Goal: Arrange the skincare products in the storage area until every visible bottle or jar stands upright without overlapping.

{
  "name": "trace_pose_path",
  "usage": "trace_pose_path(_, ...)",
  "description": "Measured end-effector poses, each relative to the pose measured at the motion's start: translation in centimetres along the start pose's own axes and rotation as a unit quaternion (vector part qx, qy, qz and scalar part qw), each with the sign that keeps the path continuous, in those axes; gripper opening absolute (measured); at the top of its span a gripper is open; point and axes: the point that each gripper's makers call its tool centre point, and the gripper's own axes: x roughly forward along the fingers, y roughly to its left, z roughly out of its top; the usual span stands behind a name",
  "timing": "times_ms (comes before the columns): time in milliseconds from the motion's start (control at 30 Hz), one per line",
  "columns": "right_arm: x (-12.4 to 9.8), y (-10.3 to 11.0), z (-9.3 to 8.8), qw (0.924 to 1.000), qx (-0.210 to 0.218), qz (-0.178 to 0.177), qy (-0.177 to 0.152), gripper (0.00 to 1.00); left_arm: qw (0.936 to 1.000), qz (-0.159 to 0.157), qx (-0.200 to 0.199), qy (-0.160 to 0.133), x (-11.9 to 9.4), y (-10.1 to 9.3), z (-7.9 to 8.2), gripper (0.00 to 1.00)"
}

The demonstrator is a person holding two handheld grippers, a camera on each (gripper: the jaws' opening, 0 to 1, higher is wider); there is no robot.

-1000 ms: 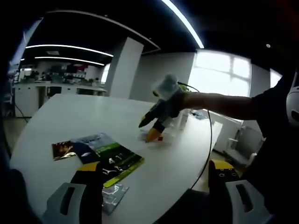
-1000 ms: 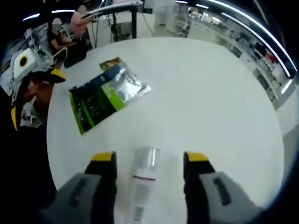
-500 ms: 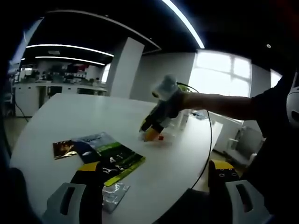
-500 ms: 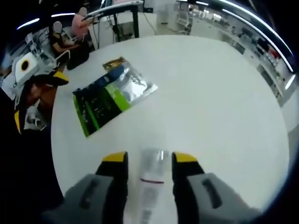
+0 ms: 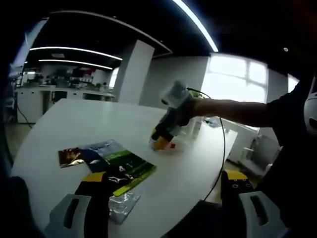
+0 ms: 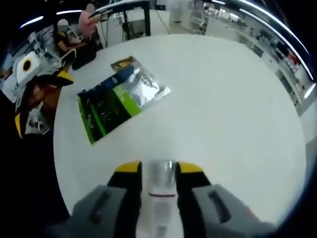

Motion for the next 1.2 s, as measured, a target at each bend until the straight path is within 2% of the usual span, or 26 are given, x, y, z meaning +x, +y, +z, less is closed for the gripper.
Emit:
trace_pose_path(100,0.0,0.1,-0.2,1.0,-0.002,0.001,0.001,0.2,1.0,0.0,-0.001,-0.001,-0.1,0.1,0.0,0.95)
trace_pose_path(567,-0.5,0.9,-0.3,1.0,0.0,0.001,-0.009,0.2,1.0,0.001,-0.001,-0.001,-0.1,0.0,0.0,0.95)
trace_pose_path(1100,-3.1,1.2,1.6,0.9979,-0.007,-0.016,-0.063,0.19,1.0,-0.001,0.007,0.003,0.2,-0.5,0.2,0.95)
trace_pose_path(1200,-3.5,0.7,2.2,0.9971,-0.008,-0.016,-0.074,0.19,1.0,-0.002,0.007,0.004,0.2,-0.6,0.2,0.95)
